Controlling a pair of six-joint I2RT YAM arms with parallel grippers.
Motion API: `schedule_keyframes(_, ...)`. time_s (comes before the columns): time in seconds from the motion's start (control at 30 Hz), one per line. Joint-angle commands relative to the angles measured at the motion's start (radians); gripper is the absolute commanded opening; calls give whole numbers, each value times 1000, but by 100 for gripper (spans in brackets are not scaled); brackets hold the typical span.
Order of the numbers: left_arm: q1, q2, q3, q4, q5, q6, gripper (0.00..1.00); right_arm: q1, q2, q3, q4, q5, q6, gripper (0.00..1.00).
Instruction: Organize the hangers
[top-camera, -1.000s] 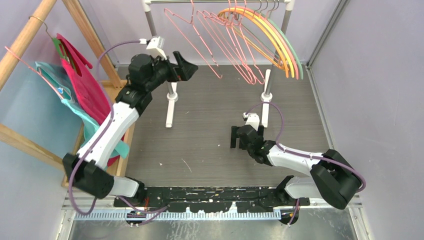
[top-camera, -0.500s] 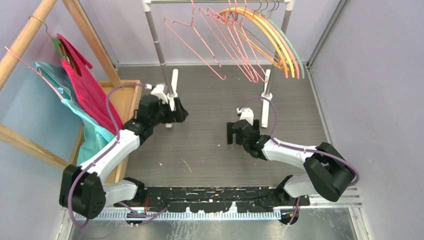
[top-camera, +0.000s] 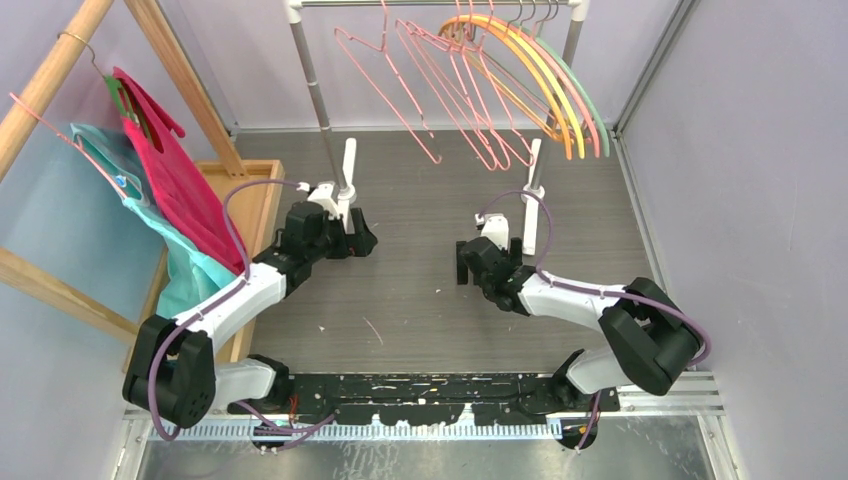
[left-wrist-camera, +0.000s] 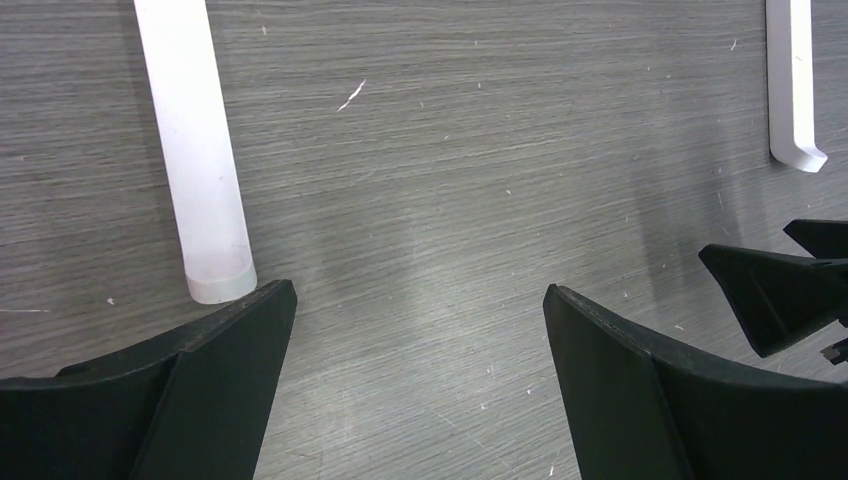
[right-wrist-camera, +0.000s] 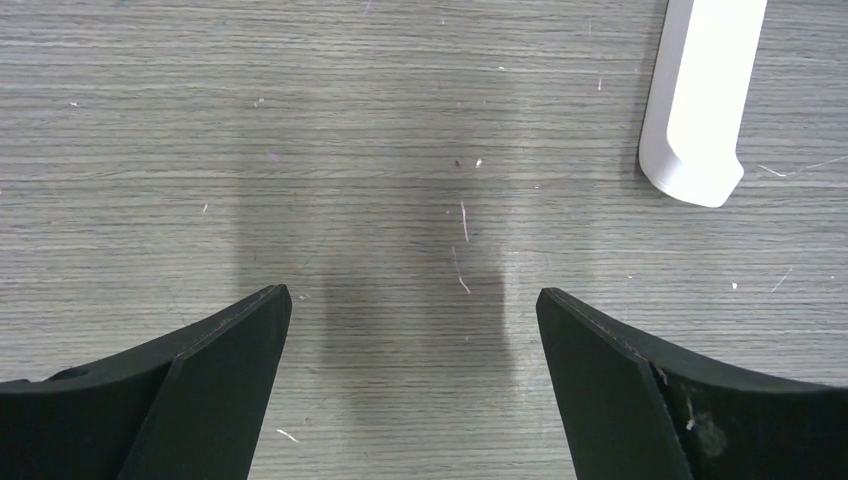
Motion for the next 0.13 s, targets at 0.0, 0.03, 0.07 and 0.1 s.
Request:
schedule_keyframes(0.0, -4, -6, 25, 67, -4, 8, 98, -3, -18, 23, 22, 45, 32, 100)
schedule_keyframes(0.03, -4, -6, 25, 66, -4, 8, 98, -3, -18, 23, 21, 45, 35, 100)
schedule_keyframes(0.07, -4, -6, 26, 64, -4, 9, 98, -3, -17, 22, 22, 45, 35, 100)
schedule_keyframes(0.1, -4, -6, 28, 62, -4, 10, 98, -3, -17, 20, 25, 46, 35, 100)
